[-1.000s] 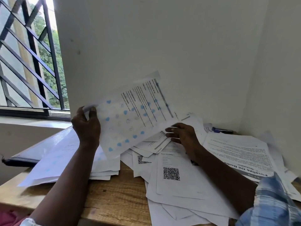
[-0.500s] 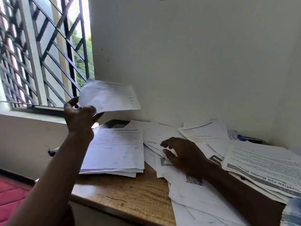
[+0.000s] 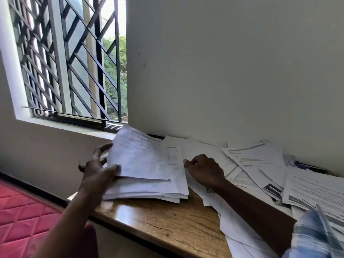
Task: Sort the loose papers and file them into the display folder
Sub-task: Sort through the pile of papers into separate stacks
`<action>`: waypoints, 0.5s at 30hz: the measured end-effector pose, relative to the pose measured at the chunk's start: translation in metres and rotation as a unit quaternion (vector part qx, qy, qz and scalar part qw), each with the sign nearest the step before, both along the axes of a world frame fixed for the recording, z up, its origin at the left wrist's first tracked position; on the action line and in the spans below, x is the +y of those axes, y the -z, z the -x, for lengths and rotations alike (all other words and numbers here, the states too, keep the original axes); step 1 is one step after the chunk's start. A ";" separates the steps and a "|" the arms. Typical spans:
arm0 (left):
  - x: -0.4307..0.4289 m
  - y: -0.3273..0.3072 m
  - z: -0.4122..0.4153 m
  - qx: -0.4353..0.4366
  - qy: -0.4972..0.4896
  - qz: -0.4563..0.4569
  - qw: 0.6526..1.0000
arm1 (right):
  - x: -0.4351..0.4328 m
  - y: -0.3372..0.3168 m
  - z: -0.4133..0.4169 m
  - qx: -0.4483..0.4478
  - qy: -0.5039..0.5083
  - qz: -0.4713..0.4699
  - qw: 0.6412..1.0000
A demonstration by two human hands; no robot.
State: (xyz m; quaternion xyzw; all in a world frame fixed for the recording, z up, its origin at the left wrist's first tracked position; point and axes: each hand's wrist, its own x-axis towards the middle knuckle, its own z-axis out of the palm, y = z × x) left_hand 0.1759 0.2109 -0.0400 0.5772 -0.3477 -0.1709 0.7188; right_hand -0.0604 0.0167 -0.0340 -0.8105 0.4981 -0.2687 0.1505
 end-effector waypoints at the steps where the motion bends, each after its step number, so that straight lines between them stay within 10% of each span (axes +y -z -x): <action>1: -0.001 0.004 -0.002 0.002 0.005 -0.006 1.000 | 0.002 0.001 -0.005 0.000 0.010 0.000 1.000; 10: -0.001 0.009 -0.002 -0.250 -0.076 -0.150 0.954 | 0.003 -0.012 -0.004 -0.178 -0.042 -0.161 0.970; 15: 0.005 0.000 0.028 -0.418 -0.193 -0.140 0.877 | -0.001 -0.046 0.060 -0.039 -0.119 -0.017 0.992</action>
